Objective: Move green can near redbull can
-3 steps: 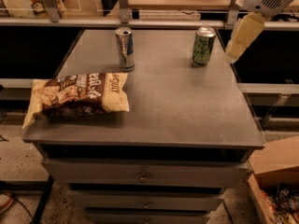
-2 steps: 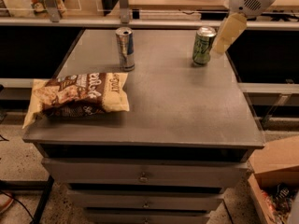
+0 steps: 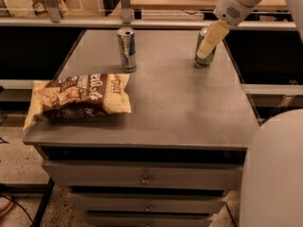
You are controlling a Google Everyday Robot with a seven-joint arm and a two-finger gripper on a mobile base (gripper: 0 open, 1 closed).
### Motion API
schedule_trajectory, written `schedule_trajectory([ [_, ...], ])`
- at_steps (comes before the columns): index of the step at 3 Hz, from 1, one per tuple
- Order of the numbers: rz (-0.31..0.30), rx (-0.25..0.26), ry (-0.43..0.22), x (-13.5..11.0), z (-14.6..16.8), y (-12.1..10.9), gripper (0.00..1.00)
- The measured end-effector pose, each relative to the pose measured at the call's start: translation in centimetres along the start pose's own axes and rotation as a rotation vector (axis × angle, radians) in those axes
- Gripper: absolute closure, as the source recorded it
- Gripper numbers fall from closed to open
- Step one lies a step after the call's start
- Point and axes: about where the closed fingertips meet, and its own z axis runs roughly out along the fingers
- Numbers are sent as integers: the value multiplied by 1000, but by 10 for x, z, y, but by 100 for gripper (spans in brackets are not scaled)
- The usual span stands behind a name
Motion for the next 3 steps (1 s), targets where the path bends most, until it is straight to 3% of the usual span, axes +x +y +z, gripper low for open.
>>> schedule_trajectory([
  [2,120,22,-51,15,23,-27,0],
  [3,151,14,-77,16,32,-30,0],
])
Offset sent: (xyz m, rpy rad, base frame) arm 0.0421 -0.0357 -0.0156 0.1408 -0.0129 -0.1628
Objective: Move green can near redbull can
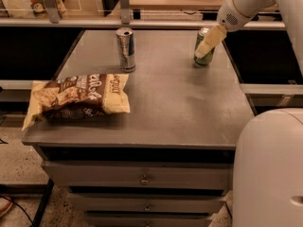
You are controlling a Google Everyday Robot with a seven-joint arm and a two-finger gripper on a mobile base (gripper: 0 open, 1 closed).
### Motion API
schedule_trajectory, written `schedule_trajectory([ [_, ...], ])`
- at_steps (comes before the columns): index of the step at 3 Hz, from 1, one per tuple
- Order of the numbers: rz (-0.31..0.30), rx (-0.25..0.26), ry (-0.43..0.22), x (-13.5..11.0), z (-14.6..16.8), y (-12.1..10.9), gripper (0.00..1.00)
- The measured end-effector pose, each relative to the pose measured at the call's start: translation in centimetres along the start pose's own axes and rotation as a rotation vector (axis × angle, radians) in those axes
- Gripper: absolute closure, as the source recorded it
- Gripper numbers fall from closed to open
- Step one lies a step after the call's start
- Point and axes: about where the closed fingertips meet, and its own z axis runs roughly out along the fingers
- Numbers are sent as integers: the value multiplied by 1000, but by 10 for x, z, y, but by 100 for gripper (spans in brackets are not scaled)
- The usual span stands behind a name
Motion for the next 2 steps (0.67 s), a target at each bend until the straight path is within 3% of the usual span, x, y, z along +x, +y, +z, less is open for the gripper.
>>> schedule_trajectory([
  [1,20,-12,-17,1,10,-1,4],
  [2,33,-52,-43,-7,26,6,74],
])
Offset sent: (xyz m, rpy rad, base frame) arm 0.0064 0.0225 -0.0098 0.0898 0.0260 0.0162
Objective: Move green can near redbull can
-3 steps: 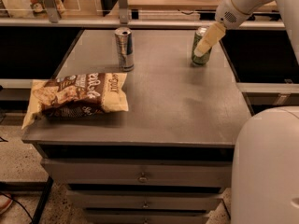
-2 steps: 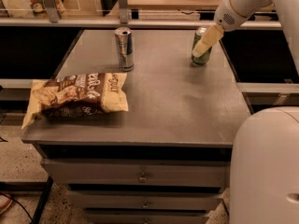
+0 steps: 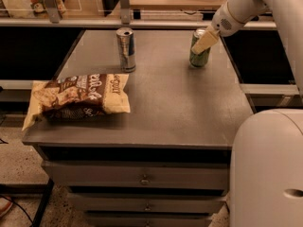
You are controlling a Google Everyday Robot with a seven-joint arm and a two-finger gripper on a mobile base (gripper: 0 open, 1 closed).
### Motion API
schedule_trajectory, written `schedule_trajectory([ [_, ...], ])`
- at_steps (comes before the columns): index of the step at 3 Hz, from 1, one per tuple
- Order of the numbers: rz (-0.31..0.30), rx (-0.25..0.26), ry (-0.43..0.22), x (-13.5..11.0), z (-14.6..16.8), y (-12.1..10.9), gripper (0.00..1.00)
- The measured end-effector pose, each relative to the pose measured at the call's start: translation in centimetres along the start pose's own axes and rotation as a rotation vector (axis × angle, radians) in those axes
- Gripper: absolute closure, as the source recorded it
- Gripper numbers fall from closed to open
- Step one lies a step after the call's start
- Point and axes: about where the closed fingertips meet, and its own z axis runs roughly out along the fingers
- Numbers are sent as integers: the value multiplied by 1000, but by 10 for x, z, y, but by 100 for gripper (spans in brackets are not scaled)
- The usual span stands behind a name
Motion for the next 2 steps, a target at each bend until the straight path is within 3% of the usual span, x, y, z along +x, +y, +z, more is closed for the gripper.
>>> schedule_trajectory([
  [1,-5,-19,-20,-9,-1,6,96],
  [2,-73,-96,-92,-57,-14,42,100],
])
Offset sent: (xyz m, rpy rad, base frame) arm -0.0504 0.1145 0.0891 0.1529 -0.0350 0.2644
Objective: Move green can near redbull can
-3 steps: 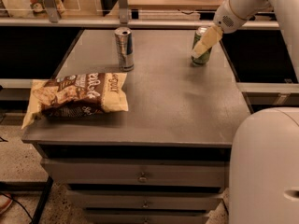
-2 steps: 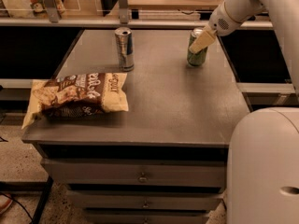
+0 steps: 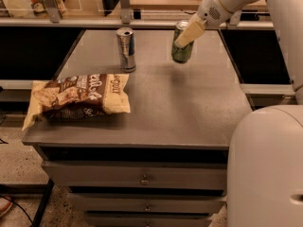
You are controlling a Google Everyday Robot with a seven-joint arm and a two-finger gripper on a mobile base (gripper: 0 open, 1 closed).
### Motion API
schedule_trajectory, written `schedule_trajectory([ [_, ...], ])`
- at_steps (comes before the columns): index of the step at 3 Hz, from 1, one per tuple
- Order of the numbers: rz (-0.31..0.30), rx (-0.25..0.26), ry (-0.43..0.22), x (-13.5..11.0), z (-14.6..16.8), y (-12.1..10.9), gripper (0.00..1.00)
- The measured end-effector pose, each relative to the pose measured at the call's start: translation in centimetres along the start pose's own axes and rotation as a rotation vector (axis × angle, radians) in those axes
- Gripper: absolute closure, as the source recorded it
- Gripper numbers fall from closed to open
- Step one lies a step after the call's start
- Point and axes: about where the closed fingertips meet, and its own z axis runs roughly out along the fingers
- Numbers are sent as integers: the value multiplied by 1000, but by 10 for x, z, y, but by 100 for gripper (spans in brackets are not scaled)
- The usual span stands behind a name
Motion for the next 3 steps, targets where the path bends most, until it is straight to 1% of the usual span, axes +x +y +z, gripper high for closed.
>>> schedule_trajectory([
  [1,-84,-85,-46,-46,3,38,100],
  [2,-128,-133,-61,-71,12,58,100],
  [3,-169,-136,-56,-84,21,67,82],
])
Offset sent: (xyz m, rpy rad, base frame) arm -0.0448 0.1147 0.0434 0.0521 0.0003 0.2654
